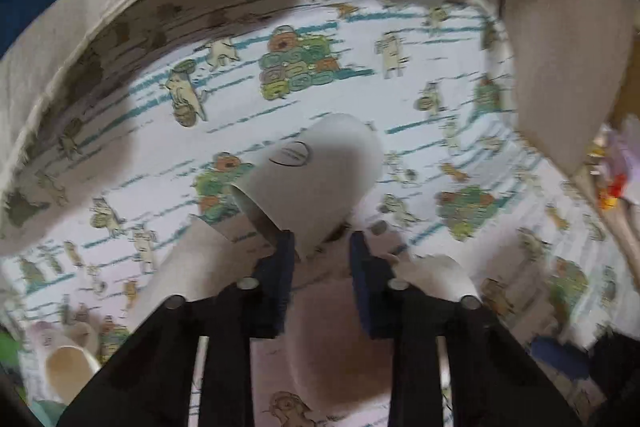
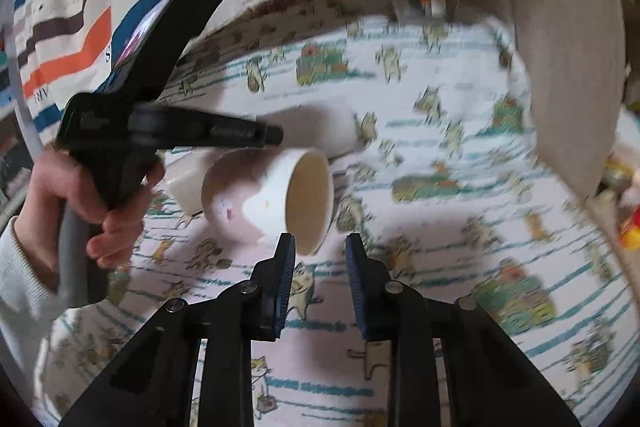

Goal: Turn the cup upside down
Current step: 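Grasp the pink mug with the left gripper while the right gripper releases it, then rotate the held pink mug with the left gripper so its rim faces down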

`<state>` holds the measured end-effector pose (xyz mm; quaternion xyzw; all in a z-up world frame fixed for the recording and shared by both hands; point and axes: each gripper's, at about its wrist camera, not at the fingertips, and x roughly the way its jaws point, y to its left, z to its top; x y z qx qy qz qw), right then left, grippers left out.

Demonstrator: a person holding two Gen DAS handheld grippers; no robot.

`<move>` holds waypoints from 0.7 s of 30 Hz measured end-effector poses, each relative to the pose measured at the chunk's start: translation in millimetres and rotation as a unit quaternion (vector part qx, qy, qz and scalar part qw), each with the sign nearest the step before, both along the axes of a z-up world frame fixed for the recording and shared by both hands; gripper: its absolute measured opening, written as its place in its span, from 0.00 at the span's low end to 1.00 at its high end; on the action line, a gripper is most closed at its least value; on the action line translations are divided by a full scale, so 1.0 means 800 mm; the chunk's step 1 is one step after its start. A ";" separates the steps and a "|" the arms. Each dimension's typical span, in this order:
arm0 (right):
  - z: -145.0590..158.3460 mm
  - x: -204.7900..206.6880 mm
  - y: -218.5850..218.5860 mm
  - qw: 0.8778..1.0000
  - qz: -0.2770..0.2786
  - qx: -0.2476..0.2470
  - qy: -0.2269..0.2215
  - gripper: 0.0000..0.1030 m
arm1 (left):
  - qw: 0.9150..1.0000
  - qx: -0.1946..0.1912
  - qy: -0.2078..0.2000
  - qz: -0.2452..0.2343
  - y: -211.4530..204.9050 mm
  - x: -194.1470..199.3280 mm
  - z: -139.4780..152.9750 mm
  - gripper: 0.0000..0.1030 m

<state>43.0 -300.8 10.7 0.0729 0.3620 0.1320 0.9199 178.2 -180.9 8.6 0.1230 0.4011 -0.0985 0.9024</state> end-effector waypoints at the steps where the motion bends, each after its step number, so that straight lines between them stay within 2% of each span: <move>1: -0.004 0.004 0.000 1.000 0.005 0.002 0.012 0.27 | 1.000 0.016 0.001 0.011 -0.004 0.003 -0.001 0.11; 3: -0.010 0.005 0.003 1.000 0.009 0.001 0.023 0.27 | 1.000 0.012 0.009 -0.002 -0.009 0.006 0.000 0.05; 9: -0.015 0.007 0.006 0.999 0.029 0.015 0.038 0.27 | 0.999 0.020 0.042 -0.015 -0.016 0.006 -0.002 0.03; 15: -0.033 0.023 0.007 0.994 0.047 0.042 0.091 0.26 | 0.998 0.045 0.036 -0.020 -0.026 0.006 -0.007 0.01; 21: -0.026 0.020 0.005 0.995 0.043 0.042 0.075 0.26 | 0.998 0.039 0.050 -0.021 -0.023 0.013 -0.010 0.01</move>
